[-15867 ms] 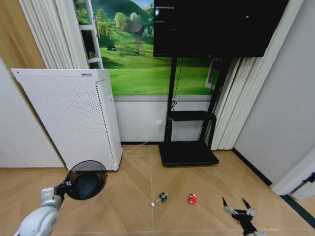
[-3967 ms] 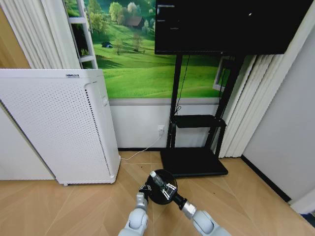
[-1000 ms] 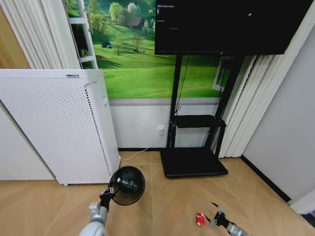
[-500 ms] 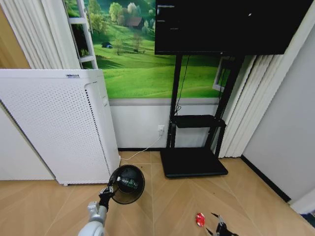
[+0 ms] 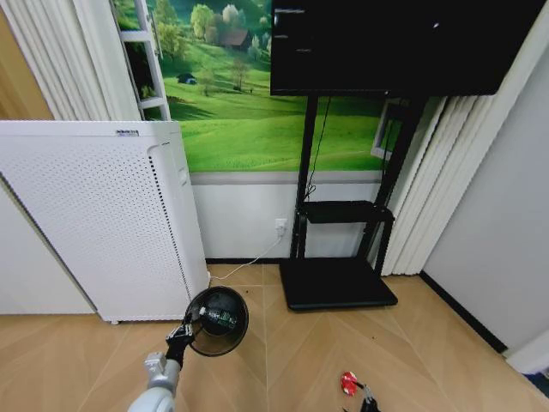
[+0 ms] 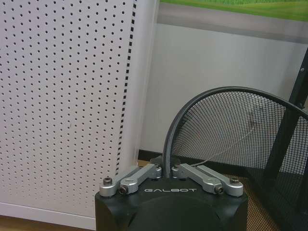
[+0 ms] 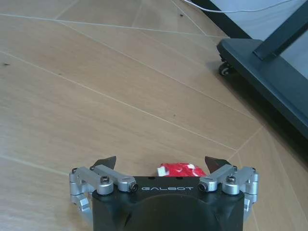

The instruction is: Pick up the trash bin and place the garbage on the floor into it.

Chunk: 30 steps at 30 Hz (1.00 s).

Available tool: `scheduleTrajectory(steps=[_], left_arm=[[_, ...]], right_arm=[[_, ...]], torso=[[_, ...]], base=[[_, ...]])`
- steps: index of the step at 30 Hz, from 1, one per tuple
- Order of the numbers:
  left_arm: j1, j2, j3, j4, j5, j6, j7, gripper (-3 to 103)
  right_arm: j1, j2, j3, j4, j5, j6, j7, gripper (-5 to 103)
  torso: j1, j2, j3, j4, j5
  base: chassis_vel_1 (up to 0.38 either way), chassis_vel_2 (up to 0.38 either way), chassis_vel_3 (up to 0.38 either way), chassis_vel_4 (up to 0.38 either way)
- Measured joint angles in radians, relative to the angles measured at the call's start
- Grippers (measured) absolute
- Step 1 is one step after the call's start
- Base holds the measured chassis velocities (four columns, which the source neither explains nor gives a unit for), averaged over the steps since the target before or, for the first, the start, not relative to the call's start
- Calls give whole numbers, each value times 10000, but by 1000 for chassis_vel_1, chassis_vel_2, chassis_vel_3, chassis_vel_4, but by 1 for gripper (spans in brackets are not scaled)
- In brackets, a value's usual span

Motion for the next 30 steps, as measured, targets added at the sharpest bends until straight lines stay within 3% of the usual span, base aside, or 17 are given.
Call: scheduleTrajectory(steps=[11,27,30], left_arm=[[-20,18,18,-157,-28,102,-43,3],[-5,147,-92,-183,-155,127,-67,3],[14,147,-105,-178,-175,110,-58,3]], right_arm=[[795,26,-88,-1013,23,-488,318,100],[937,125,-141,-1189,61,-663,-130,101],[1048,201,-151,-1294,61,-684,-148,93]], torso=[[0,0,0,0,-1],[1,0,0,0,1],[0,0,0,0,1]], base=[[0,0,0,0],[0,0,0,0],[0,0,0,0]])
